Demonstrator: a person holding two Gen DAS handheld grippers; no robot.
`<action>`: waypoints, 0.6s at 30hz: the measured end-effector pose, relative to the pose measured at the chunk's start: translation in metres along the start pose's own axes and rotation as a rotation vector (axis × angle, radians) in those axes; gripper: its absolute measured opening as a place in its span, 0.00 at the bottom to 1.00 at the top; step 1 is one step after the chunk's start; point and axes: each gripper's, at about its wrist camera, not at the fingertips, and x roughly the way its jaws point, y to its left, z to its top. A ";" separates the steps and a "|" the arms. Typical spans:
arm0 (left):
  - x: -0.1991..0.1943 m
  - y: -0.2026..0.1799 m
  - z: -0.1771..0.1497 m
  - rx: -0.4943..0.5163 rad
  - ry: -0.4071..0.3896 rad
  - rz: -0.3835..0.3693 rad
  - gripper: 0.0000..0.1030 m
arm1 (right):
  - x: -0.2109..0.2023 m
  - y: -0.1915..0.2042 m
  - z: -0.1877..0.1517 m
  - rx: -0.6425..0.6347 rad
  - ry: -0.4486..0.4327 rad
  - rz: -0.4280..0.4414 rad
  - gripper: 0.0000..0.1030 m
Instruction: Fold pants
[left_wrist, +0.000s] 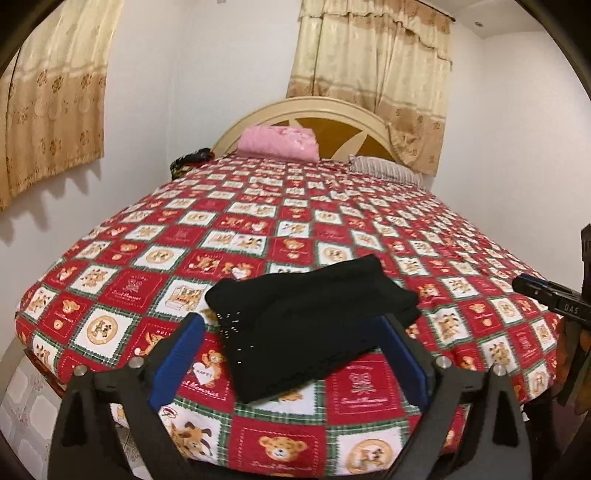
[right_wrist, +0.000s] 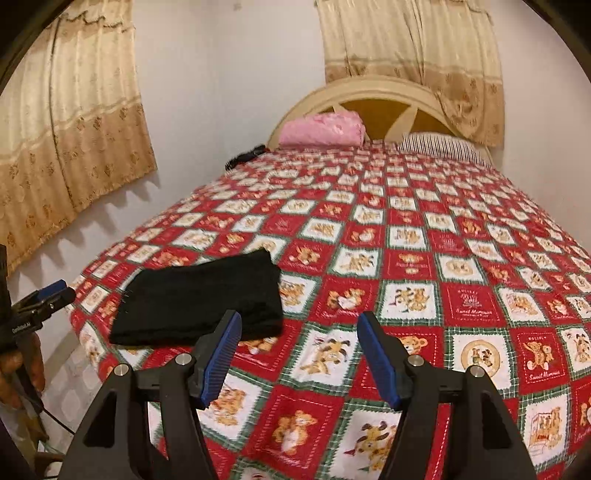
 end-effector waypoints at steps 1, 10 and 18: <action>-0.003 -0.003 0.000 0.008 -0.004 0.001 0.94 | -0.005 0.005 0.001 -0.018 0.000 0.016 0.65; -0.028 -0.012 0.001 0.031 -0.041 0.017 0.96 | -0.035 0.024 0.010 -0.086 -0.074 0.019 0.67; -0.033 -0.020 0.001 0.034 -0.048 0.019 0.96 | -0.044 0.027 0.012 -0.095 -0.086 0.033 0.67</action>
